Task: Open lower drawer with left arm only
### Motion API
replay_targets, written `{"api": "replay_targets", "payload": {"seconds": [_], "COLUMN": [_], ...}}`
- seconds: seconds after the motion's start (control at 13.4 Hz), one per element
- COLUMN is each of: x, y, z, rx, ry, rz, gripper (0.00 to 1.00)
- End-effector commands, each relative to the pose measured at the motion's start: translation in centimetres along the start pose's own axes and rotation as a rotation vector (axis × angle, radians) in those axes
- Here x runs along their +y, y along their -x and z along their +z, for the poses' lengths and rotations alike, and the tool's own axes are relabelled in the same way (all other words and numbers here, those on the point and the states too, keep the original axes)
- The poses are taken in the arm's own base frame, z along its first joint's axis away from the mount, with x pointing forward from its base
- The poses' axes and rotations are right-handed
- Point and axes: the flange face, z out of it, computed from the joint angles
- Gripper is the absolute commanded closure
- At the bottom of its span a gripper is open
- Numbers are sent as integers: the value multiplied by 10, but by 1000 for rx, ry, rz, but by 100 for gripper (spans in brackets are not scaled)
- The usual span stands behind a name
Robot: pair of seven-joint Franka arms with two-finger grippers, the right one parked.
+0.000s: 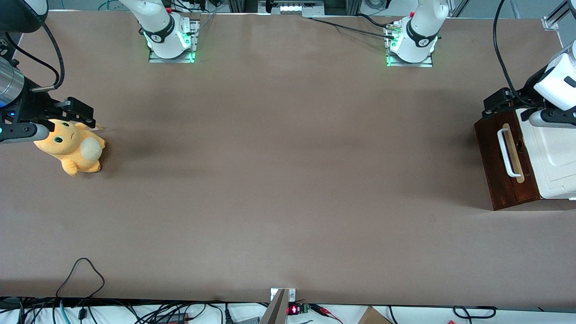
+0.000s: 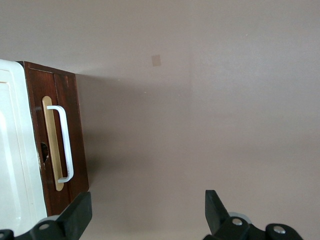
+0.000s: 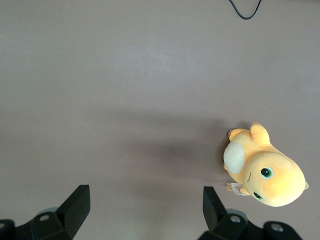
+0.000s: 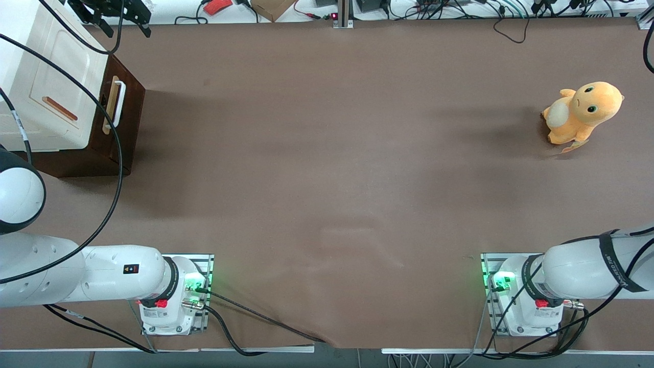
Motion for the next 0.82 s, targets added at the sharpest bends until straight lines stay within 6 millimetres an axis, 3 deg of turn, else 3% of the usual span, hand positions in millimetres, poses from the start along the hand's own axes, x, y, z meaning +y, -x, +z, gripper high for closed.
{"api": "replay_targets", "payload": {"seconds": [0.0, 0.3, 0.52, 0.74], "x": [-3, -6, -6, 19], "y": [2, 1, -2, -6], "z": [-4, 2, 8, 28], "rx": [-9, -16, -36, -64], "ry": [22, -1, -163, -367], "rz": [32, 55, 85, 106], "gripper": [0, 0, 0, 0]}}
